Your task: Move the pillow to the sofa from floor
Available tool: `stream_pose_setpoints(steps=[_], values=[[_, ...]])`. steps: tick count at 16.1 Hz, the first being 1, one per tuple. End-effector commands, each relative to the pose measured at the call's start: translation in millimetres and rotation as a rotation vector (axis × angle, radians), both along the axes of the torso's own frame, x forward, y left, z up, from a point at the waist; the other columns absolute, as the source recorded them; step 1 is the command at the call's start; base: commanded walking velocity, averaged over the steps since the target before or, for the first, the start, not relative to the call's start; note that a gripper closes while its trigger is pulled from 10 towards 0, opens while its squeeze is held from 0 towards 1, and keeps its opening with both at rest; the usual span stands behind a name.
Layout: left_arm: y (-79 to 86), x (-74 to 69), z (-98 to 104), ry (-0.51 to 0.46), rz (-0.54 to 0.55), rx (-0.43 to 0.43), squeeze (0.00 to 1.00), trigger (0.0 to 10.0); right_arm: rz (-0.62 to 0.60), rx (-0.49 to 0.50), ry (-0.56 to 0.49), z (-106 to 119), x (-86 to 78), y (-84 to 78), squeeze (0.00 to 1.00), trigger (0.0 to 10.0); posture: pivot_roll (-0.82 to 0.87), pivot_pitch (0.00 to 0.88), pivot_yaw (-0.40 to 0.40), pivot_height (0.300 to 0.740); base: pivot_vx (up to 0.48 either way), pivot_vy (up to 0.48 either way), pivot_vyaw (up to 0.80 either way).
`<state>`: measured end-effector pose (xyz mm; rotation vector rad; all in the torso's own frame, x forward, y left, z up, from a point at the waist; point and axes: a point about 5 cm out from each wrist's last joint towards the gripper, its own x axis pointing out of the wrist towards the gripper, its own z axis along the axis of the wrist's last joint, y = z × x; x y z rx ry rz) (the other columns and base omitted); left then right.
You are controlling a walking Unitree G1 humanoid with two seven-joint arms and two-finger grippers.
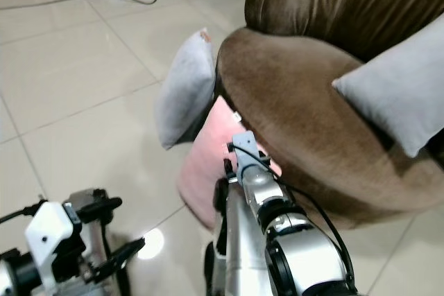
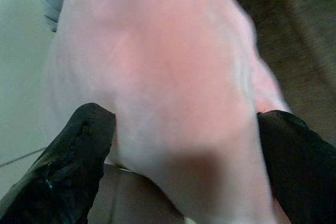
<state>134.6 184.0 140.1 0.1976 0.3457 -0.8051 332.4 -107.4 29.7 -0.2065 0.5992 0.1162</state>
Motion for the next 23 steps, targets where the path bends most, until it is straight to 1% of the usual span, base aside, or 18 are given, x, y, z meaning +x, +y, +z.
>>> stream_pose_setpoints(steps=[1, 2, 3, 4, 5, 6, 7, 8, 9, 13, 19, 23], values=[[-0.6, -4.5, 6, 0.016, -0.041, -0.002, 0.00, 10.0, -0.034, -0.002, 0.001, -5, -3.8, -2.5, 0.00, 9.5, -0.01, 0.229, -0.082, 0.430, 0.000, 0.000, 0.00], [-0.3, -4.9, 7, 0.019, -0.048, 0.001, 0.00, 10.0, -0.037, -0.005, -0.002, -5, -4.0, -2.3, 0.00, 9.5, -0.01, 0.229, -0.082, 0.430, 0.000, 0.000, 0.00], [0.4, -4.4, 9, 0.026, -0.069, 0.010, 0.00, 10.0, -0.060, 0.000, -0.012, -5, -4.0, -2.0, 0.00, 7.0, -0.01, 0.232, -0.056, 0.430, 0.000, 0.000, 0.00], [1.2, -3.3, 10, 0.034, -0.087, 0.018, 0.00, 10.0, -0.080, 0.006, -0.018, -4, -3.9, -1.6, 0.00, 6.7, -0.01, 0.234, -0.042, 0.430, 0.000, 0.000, 0.00], [2.3, -1.6, 10, 0.047, -0.121, 0.031, 0.00, 10.0, -0.103, 0.014, -0.027, -4, -4.1, -0.5, 0.00, 5.3, -0.01, 0.235, -0.018, 0.430, 0.000, 0.000, 0.00], [2.4, -1.6, 11, 0.049, -0.125, 0.031, 0.00, 10.0, -0.104, 0.015, -0.027, -4, -4.2, -0.3, 0.00, 5.3, -0.01, 0.235, -0.018, 0.430, 0.000, 0.000, 0.00], [3.5, -0.6, 12, 0.052, -0.137, 0.038, 0.00, 10.0, -0.109, 0.007, -0.036, -4, -4.4, 0.4, 0.00, 3.1, -0.01, 0.234, -0.006, 0.430, 0.000, 0.000, 0.00], [4.5, 0.4, 13, 0.056, -0.146, 0.041, 0.00, 10.0, -0.114, 0.002, -0.046, -4, -4.2, 0.6, 0.00, 0.4, -0.01, 0.234, 0.014, 0.430, 0.000, 0.000, 0.00], [5.6, 1.4, 13, 0.059, -0.154, 0.045, 0.00, 10.0, -0.121, 0.006, -0.056, -2, -3.3, 1.8, 0.00, 0.0, -0.01, 0.233, 0.017, 0.430, 0.000, 0.000, 0.00], [6.2, 4.8, 12, 0.064, -0.166, 0.050, 0.00, 10.0, -0.119, 0.009, -0.075, 2, -0.5, 5.1, 0.00, 0.0, -0.01, 0.220, 0.016, 0.430, 0.000, 0.000, 0.00], [4.6, 3.5, 10, 0.071, -0.175, 0.051, 0.00, 10.0, -0.107, 0.002, -0.089, 5, 1.7, 7.4, 0.00, 0.0, -0.01, 0.214, 0.010, 0.430, 0.000, 0.000, 0.00], [3.7, 3.1, 10, 0.072, -0.173, 0.046, 0.00, 10.0, -0.101, 0.014, -0.089, 5, 1.6, 9.8, 0.00, 0.0, -0.02, 0.214, 0.010, 0.430, 0.000, 0.000, 0.00]])
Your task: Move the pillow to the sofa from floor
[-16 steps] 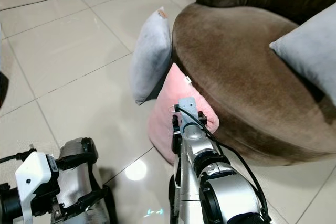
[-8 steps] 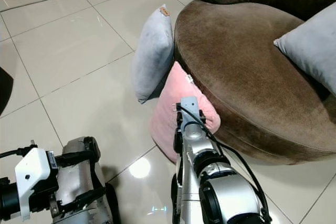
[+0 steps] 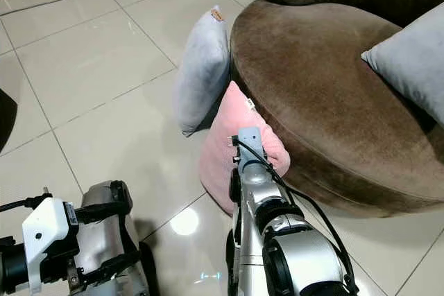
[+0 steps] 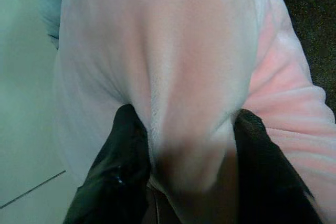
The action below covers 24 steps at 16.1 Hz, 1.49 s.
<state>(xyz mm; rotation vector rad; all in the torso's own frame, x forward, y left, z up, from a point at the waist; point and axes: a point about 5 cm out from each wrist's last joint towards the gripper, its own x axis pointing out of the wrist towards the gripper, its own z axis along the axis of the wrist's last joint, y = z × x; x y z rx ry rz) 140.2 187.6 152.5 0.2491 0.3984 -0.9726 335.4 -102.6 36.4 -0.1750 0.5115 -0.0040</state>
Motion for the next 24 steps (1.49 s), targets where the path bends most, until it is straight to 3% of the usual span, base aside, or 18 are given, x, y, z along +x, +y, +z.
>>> stream_pose_setpoints(steps=[1, 11, 14, 16, 18, 21, 23, 24], values=[[0.2, -2.3, -3, 0.019, 0.000, 0.004, 0.00, 10.0, 0.017, 0.013, 0.010, -2, -1.9, 5.8, 0.00, 0.0, -0.02, 0.213, 0.008, 0.430, 0.000, 0.000, 0.00], [3.4, -2.9, -3, 0.015, 0.020, 0.010, 0.00, 10.0, 0.078, 0.036, 0.019, -1, -3.9, 24.9, 0.00, 0.0, -0.02, 0.213, 0.003, 0.430, 0.000, 0.000, 0.00], [7.1, -1.8, -1, 0.006, 0.040, 0.020, 0.00, 10.0, 0.206, 0.089, 0.008, 2, -7.3, 50.8, 0.00, 0.0, -0.03, 0.200, 0.005, 0.430, 0.000, 0.000, 0.00], [11.0, -4.4, 2, -0.003, 0.065, 0.029, 0.00, 10.0, 0.399, 0.126, -0.032, 7, -13.9, 78.4, 0.00, 0.0, -0.03, 0.177, 0.004, 0.430, 0.000, 0.000, 0.00], [17.2, -10.3, 1, -0.002, 0.107, 0.044, 0.00, 10.0, 0.581, 0.200, -0.091, 15, -22.0, 103.2, 0.00, 0.0, -0.03, 0.120, -0.001, 0.430, 0.000, 0.000, 0.00], [27.0, -12.1, -1, -0.026, 0.185, 0.061, 0.00, 10.0, 0.689, 0.353, -0.206, 36, -24.6, 120.5, 0.00, 0.0, -0.03, 0.048, -0.018, 0.430, 0.000, 0.000, 0.00], [29.1, -1.2, 9, -0.111, 0.284, 0.016, 0.00, 10.0, 0.643, 0.544, -0.337, 72, -13.5, 111.3, 0.00, 0.0, -0.02, 0.000, -0.038, 0.430, 0.000, 0.000, 0.00], [26.1, 8.2, 15, -0.156, 0.308, -0.019, 0.00, 10.0, 0.622, 0.578, -0.386, 88, -7.9, 101.7, 0.00, 0.0, -0.02, 0.000, -0.048, 0.430, 0.000, 0.000, 0.00]])
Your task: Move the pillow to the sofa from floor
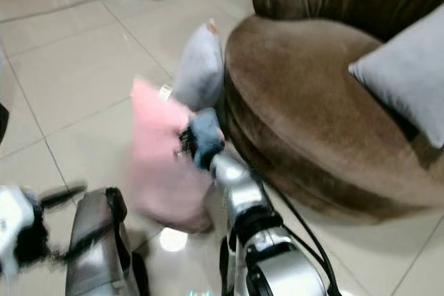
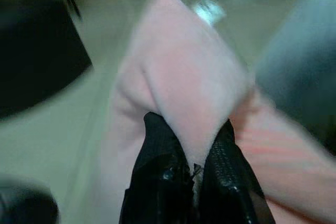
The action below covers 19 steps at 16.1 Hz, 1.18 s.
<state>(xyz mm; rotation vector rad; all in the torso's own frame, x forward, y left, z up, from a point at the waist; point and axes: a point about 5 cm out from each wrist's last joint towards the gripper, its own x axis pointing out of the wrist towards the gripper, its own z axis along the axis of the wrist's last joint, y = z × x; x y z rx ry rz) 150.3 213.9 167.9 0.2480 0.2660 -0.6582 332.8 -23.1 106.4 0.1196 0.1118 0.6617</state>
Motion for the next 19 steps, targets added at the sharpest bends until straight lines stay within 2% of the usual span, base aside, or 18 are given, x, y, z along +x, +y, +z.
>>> stream_pose_setpoints(steps=[1, 4, 5, 7, 8, 9, 10, 12, 14, 15, 16, 19], values=[[-0.6, 3.2, 5, -0.027, 0.032, -0.015, 0.00, 10.0, 0.001, 0.178, -0.038, 29, -3.3, 14.6, 0.00, 0.0, -0.02, 0.000, -0.062, 0.430, 0.000, 0.000, 0.00], [0.9, 26.8, 19, -0.200, 0.137, 0.008, 0.00, 10.0, -0.158, 0.304, -0.097, 73, -0.3, -27.8, 0.00, 0.0, -0.02, 0.000, -0.082, 0.430, 0.000, 0.000, 0.00], [1.7, 42.4, 26, -0.286, 0.224, 0.021, 0.00, 10.0, -0.282, 0.311, -0.145, 99, -6.1, -56.6, 0.00, 10.0, -0.04, 0.000, -0.090, 0.430, 0.000, 0.000, 0.00], [-3.4, 57.3, 30, -0.334, 0.299, 0.015, 0.00, 10.0, -0.376, 0.275, -0.203, 122, -11.0, -85.2, 0.00, 10.0, -0.05, 0.000, -0.089, 0.430, 0.000, 0.000, 0.00], [-9.2, 66.5, 27, -0.344, 0.327, 0.005, 0.00, 10.0, -0.467, 0.253, -0.251, 134, -9.9, -105.0, 0.00, 10.0, -0.08, 0.000, -0.082, 0.430, 0.000, 0.000, 0.00], [-11.1, 71.8, 24, -0.362, 0.340, 0.034, 0.00, 10.0, -0.502, 0.263, -0.260, 142, -8.2, -112.3, 0.00, 10.0, -0.09, 0.000, -0.076, 0.440, 0.000, 0.000, 0.00], [-11.7, 75.7, 18, -0.371, 0.343, 0.072, 0.00, 10.0, -0.534, 0.265, -0.262, 146, -5.0, -115.0, 0.00, 10.0, -0.10, 0.000, -0.077, 0.450, 0.000, 0.000, 0.00], [-10.1, 80.2, 13, -0.367, 0.378, 0.097, 0.00, 10.0, -0.585, 0.254, -0.292, 156, 1.7, -113.5, 0.00, 10.0, -0.10, 0.000, -0.078, 0.470, 0.000, 0.000, 0.00], [-14.0, 84.8, 16, -0.385, 0.419, 0.022, 0.00, 10.0, -0.660, 0.265, -0.289, 167, 3.0, -112.9, 0.00, 10.0, -0.11, 0.000, -0.062, 0.495, 0.000, 0.000, 0.00], [-16.6, 88.4, 15, -0.367, 0.416, 0.021, 0.00, 10.0, -0.676, 0.256, -0.300, 172, 7.7, -113.7, 0.00, 10.0, -0.11, 0.000, -0.056, 0.505, 0.000, 0.000, 0.00], [-18.6, 93.1, 14, -0.340, 0.417, 0.016, 0.00, 10.0, -0.700, 0.258, -0.334, 183, 11.6, -118.0, 0.00, 10.0, -0.12, 0.000, -0.050, 0.515, 0.000, 0.000, 0.00], [-20.4, 102.3, 17, -0.358, 0.437, -0.013, 0.00, 10.0, -0.727, 0.201, -0.435, 209, 14.5, -129.4, 0.00, 10.0, -0.11, 0.000, -0.050, 0.545, 0.000, 0.000, 0.00]])
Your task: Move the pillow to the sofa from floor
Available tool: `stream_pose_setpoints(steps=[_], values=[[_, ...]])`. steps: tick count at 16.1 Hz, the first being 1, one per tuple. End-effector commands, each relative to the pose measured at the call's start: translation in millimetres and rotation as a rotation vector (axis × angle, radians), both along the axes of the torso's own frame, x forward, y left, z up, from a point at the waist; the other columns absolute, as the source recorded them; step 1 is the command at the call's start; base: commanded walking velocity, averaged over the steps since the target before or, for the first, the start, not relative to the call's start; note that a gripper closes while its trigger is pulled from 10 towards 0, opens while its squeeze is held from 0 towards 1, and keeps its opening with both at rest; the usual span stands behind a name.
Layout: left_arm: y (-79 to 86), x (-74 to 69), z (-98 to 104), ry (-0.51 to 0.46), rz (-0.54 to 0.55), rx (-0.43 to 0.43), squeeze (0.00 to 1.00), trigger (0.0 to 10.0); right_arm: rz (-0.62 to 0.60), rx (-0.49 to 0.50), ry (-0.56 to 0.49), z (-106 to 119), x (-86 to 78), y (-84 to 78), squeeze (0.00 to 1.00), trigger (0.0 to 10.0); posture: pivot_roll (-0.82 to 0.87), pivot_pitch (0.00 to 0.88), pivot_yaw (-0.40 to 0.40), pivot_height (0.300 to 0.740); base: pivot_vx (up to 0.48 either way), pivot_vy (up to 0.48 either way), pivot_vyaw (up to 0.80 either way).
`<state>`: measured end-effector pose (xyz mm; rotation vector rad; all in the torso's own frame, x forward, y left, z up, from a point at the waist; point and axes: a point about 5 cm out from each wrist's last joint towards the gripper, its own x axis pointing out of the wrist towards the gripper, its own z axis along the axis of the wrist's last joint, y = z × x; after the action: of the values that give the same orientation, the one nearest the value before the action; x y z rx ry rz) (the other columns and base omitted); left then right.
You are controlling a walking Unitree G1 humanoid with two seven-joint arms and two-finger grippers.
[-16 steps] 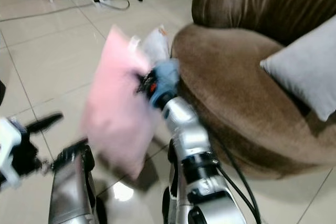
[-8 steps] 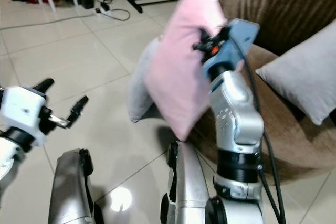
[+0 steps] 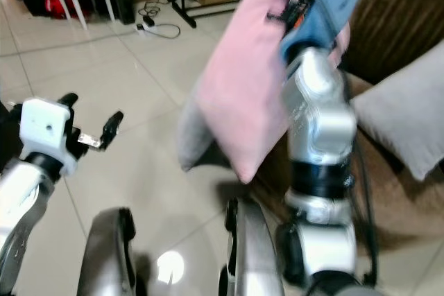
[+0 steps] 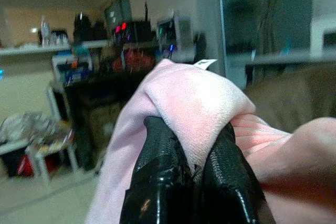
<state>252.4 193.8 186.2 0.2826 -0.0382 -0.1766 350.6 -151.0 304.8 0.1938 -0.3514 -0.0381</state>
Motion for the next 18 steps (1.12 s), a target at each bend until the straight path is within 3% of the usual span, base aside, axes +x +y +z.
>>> stream_pose_setpoints(steps=[1, 3, 6, 8, 9, 11, 12, 18], values=[[0.8, 2.9, -2, -0.006, 0.024, 0.031, 0.00, 10.0, -0.023, -0.029, -0.072, 14, -3.6, -4.2, 0.00, 10.0, -0.11, 0.000, -0.051, 0.555, 0.000, 0.000, 0.00], [1.8, 4.7, -3, -0.021, 0.028, 0.033, 0.00, 10.0, -0.050, -0.051, -0.053, 9, -1.5, -7.0, 0.00, 10.0, -0.10, 0.000, -0.055, 0.570, 0.000, 0.000, 0.00], [5.0, 0.9, -9, 0.018, 0.021, 0.045, 0.00, 10.0, -0.087, -0.180, -0.014, -14, -7.1, -2.5, 0.00, 10.0, -0.11, 0.000, -0.052, 0.605, 0.000, 0.000, 0.00], [4.5, -0.6, -15, 0.036, 0.007, 0.048, 0.00, 10.0, -0.093, -0.194, 0.085, -54, -10.2, -1.5, 0.00, 10.0, -0.11, 0.000, -0.051, 0.625, 0.000, 0.000, 0.00], [4.3, -0.6, -15, 0.035, 0.007, 0.048, 0.00, 10.0, -0.094, -0.190, 0.102, -62, -10.9, -1.9, 0.00, 10.0, -0.11, 0.000, -0.051, 0.630, 0.000, 0.000, 0.00], [5.5, -0.2, -20, 0.037, 0.026, 0.054, 0.00, 10.0, -0.140, -0.176, 0.217, -110, -13.3, -12.1, 0.00, 10.0, -0.11, 0.000, -0.049, 0.650, 0.000, 0.000, 0.00], [6.9, 0.0, -22, 0.041, 0.032, 0.067, 0.00, 10.0, -0.146, -0.163, 0.247, -117, -13.9, -14.4, 0.00, 10.0, -0.11, 0.000, -0.050, 0.660, 0.000, 0.000, 0.00], [3.3, -3.3, -18, 0.010, 0.027, 0.056, 0.00, 10.0, -0.103, -0.087, 0.217, -105, -28.9, -13.8, 0.00, 10.0, -0.09, 0.000, -0.063, 0.720, 0.000, 0.000, 0.00]])
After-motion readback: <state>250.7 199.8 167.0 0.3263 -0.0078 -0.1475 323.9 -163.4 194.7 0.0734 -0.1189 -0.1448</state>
